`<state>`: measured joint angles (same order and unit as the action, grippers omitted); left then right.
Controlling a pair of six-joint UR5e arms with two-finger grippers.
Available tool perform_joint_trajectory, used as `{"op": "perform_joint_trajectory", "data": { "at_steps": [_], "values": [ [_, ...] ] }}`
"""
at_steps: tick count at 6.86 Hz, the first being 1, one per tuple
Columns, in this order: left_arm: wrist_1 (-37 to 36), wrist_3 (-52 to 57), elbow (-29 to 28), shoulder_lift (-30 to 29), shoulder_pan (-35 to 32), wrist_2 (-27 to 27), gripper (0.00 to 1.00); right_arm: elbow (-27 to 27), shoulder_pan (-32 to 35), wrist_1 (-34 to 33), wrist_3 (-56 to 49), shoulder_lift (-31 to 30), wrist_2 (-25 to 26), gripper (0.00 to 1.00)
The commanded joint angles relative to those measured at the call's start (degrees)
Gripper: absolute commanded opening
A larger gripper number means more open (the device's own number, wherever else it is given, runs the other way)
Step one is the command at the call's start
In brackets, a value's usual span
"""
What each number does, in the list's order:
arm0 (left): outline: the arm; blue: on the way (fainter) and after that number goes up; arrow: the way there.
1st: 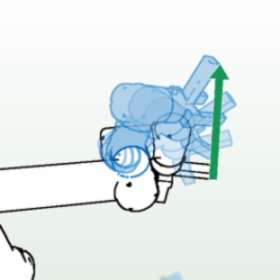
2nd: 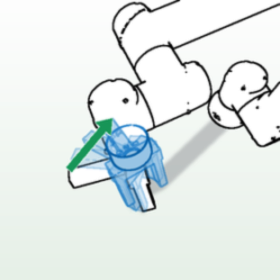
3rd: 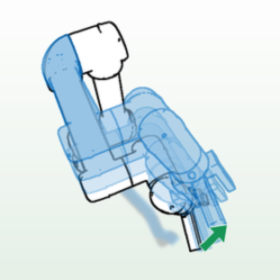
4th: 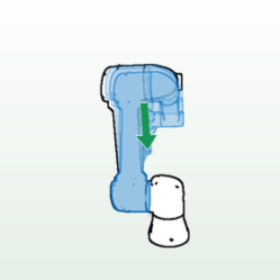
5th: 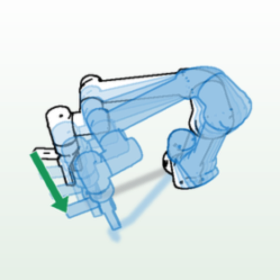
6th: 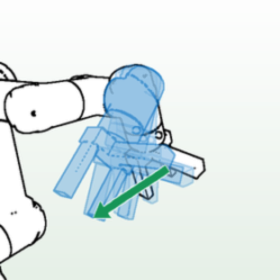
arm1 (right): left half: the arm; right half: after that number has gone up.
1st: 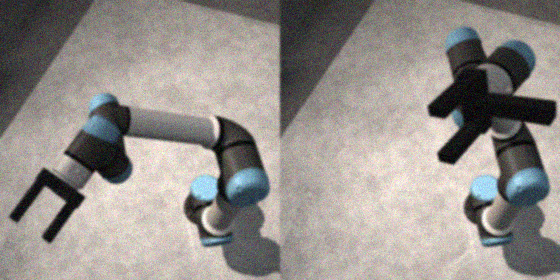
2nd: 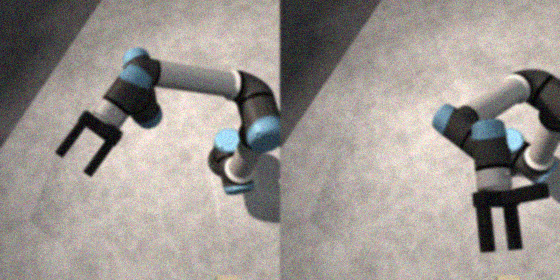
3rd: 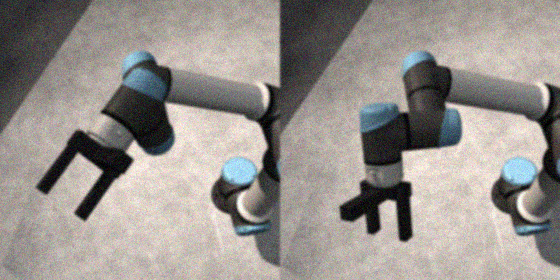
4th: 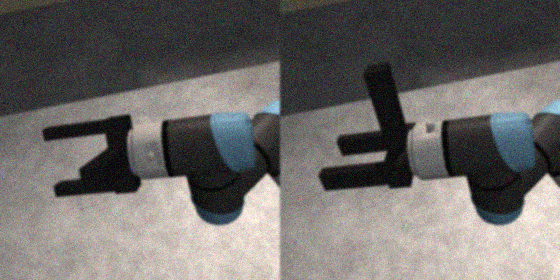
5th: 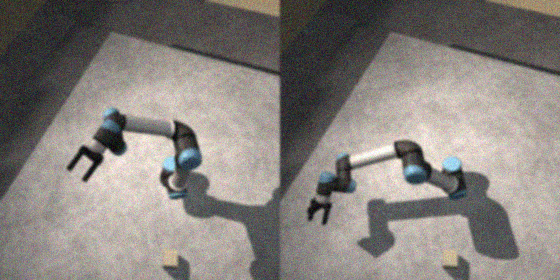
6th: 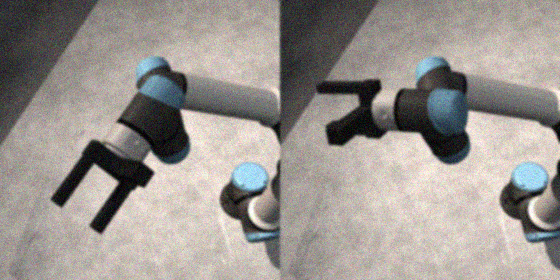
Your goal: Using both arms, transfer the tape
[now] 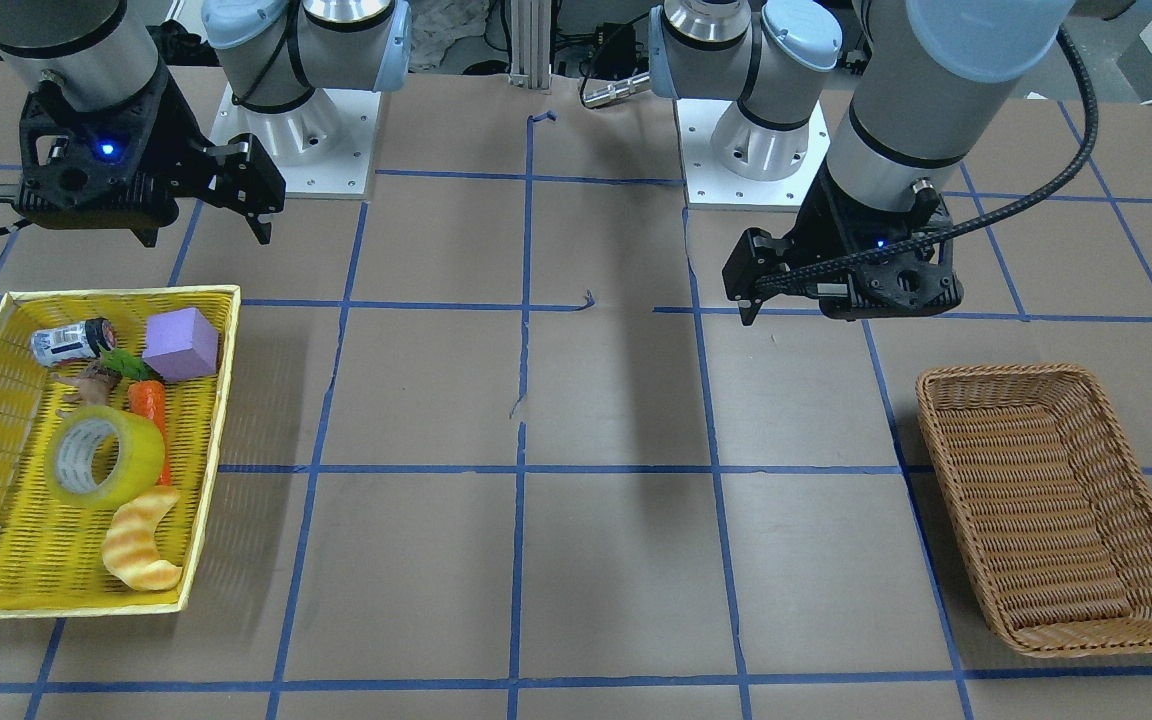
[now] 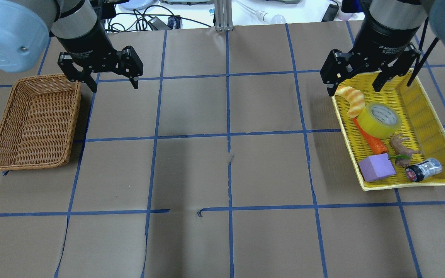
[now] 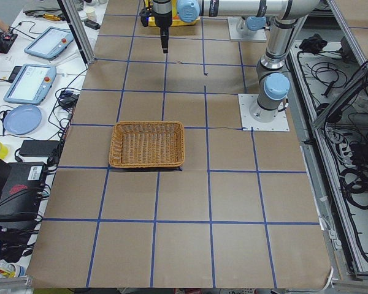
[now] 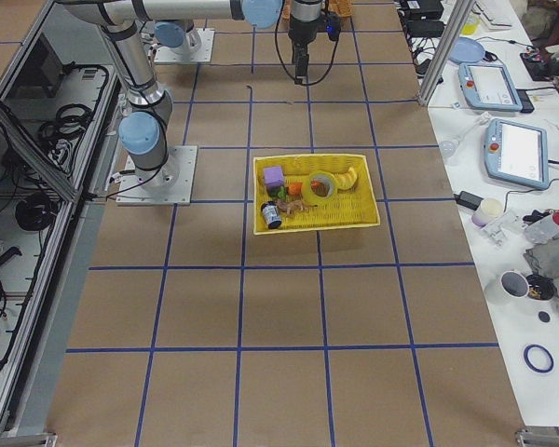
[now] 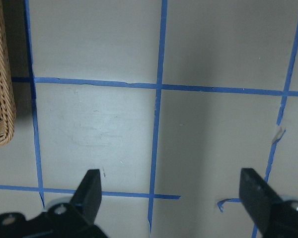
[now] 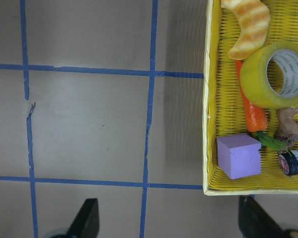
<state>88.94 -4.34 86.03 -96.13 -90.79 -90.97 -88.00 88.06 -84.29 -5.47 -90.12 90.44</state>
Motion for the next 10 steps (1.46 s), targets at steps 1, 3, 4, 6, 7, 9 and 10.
{"op": "perform_joint_trajectory", "data": {
  "at_steps": [1,3,4,6,7,9,10],
  "values": [
    [-0.61,0.21,-0.07,0.07,0.00,-0.09,1.00,0.02,0.00,0.00,-0.07,-0.05,0.44,1.00],
    [-0.61,0.21,0.02,0.07,0.00,0.00,1.00,-0.06,0.00,0.09,0.02,-0.06,0.44,1.00],
    [-0.35,0.21,0.10,0.07,0.08,-0.08,1.00,-0.15,0.00,0.09,0.02,0.03,0.79,1.00],
    [-0.09,0.04,0.02,0.16,0.08,-0.17,1.00,-0.06,0.00,0.00,0.02,0.12,0.70,1.00],
    [-0.09,0.21,0.10,0.16,0.69,-0.17,1.00,-0.15,0.00,0.00,-0.07,0.64,0.79,1.00],
    [-0.09,0.21,0.10,0.16,1.14,-0.26,1.00,-0.15,-0.35,-0.70,0.11,0.82,0.27,1.00],
    [-0.09,0.21,0.10,0.24,1.14,-0.43,1.00,0.20,-1.22,-1.75,0.11,1.08,0.44,1.00]
  ]
}}
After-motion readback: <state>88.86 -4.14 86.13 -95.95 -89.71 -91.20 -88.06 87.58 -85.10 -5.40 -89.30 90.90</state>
